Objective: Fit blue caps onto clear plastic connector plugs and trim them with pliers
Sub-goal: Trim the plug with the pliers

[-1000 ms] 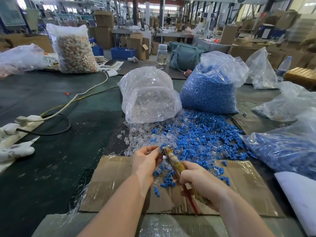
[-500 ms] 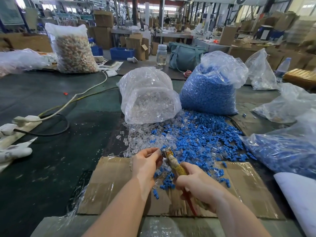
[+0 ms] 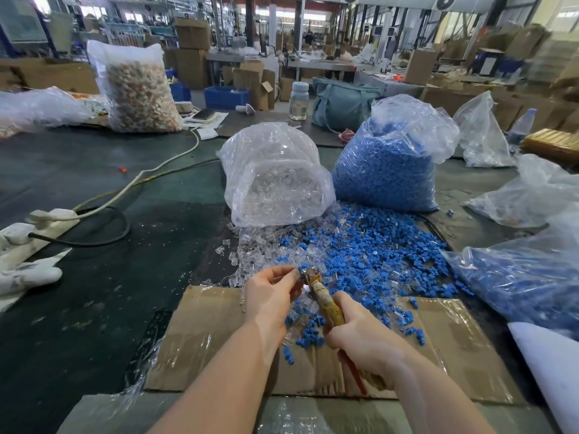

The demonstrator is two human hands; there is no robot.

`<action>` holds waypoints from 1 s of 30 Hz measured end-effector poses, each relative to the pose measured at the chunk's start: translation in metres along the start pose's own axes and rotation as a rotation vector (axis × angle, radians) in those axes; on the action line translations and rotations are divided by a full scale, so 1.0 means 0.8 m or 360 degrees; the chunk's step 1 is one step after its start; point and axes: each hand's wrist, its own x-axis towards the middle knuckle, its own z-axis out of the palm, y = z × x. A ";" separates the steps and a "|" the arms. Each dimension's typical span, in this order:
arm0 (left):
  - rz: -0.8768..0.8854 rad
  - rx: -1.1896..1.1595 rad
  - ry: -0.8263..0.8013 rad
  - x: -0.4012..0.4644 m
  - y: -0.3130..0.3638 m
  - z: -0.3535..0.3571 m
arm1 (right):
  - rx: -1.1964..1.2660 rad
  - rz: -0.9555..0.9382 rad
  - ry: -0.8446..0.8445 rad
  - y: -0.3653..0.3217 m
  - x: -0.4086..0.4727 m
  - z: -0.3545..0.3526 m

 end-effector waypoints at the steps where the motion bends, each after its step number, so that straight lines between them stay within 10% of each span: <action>1: -0.0007 0.0000 -0.0004 0.000 0.000 0.000 | 0.0005 -0.0002 0.0010 0.000 0.000 0.002; 21: -0.0304 -0.0469 -0.0094 -0.010 -0.002 -0.014 | 0.0119 -0.0156 0.0441 0.027 -0.006 0.008; 30: -0.0157 -0.0106 -0.0211 -0.012 -0.003 -0.012 | -0.0796 -0.0106 0.0838 0.043 0.008 0.012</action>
